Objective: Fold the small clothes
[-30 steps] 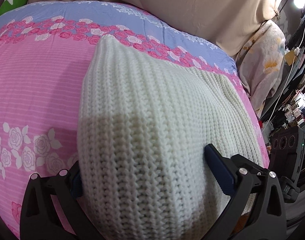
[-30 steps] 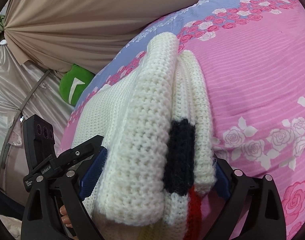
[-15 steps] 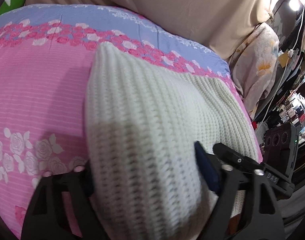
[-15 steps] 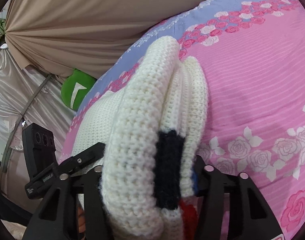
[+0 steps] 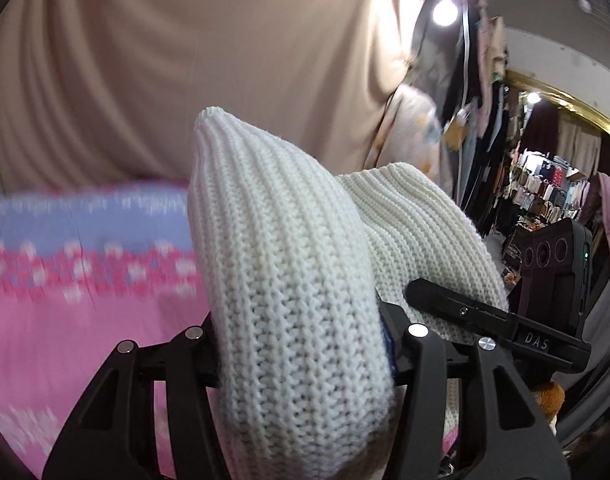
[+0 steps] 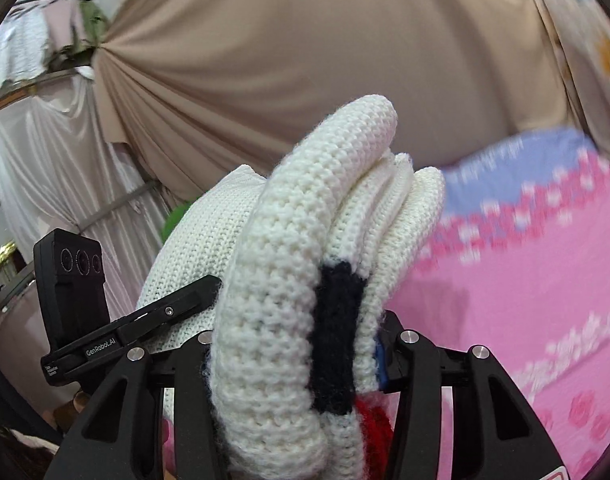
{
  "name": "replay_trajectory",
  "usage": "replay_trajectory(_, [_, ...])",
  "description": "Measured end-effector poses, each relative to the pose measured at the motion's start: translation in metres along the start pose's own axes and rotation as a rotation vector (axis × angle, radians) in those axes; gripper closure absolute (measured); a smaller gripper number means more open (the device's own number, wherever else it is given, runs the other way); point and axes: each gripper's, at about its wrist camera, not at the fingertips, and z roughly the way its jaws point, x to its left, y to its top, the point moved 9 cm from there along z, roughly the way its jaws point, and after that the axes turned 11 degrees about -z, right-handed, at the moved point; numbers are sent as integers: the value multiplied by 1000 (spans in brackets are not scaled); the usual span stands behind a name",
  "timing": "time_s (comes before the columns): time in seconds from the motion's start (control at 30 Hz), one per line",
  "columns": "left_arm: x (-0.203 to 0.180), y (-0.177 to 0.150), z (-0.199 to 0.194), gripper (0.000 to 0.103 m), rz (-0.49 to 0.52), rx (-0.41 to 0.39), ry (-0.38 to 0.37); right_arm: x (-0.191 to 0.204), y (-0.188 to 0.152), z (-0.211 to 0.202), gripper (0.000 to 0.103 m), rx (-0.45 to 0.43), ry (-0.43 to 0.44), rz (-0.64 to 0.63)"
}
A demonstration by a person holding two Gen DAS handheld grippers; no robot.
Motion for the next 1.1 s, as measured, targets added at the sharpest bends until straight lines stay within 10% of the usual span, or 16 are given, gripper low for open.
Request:
replay_trajectory(0.37, [65,113,-34,45,75,-199,86,35,95,110,54,-97,163,-70])
replay_trajectory(0.57, [189,100,28,44,-70,-84,233,11,37,250,54,115,173,29])
replay_trajectory(0.8, [357,-4,103,42,-399,159,327,-18,-100,377,47,434,89,91])
replay_trajectory(0.87, [361,0,95,43,-467,148,236,-18,-92,375,48,421,124,102])
replay_trajectory(1.1, [329,35,81,47,-256,71,315,-2,-56,367,51,326,149,40])
